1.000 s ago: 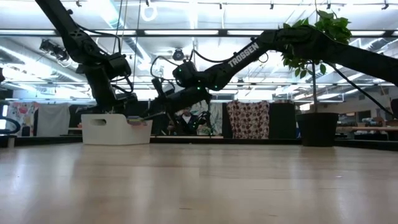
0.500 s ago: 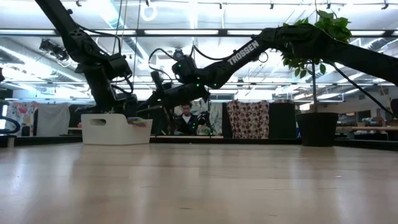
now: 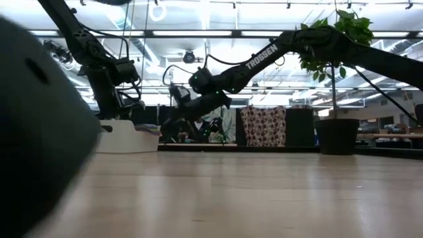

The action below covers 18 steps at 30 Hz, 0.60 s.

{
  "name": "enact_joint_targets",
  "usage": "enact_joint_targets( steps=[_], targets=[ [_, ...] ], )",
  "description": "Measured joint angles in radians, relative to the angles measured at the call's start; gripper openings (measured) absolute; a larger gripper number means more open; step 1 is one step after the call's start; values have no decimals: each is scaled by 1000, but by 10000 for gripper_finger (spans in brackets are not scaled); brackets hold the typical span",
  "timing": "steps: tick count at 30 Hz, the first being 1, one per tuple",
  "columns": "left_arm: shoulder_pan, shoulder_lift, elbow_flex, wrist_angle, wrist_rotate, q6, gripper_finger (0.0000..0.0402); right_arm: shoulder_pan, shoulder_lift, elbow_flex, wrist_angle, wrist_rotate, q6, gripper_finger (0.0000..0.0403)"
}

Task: Nest measuring cups in basket
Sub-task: Put the nested measuring cups into the white bin

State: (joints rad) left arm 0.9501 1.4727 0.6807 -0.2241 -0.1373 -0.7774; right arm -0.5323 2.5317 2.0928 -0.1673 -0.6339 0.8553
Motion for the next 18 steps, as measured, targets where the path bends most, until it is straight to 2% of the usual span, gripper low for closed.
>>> enact_joint_targets(
  steps=[8,15,18],
  targets=[
    [0,0,0,-2,1,0,107,30,2,0,-75,148,-11,11],
    [-1,0,0,1,-7,-4,107,26,2,0,-66,108,-20,11],
    [1,0,-1,8,-16,-6,107,27,3,0,-17,47,4,11]
  ],
)
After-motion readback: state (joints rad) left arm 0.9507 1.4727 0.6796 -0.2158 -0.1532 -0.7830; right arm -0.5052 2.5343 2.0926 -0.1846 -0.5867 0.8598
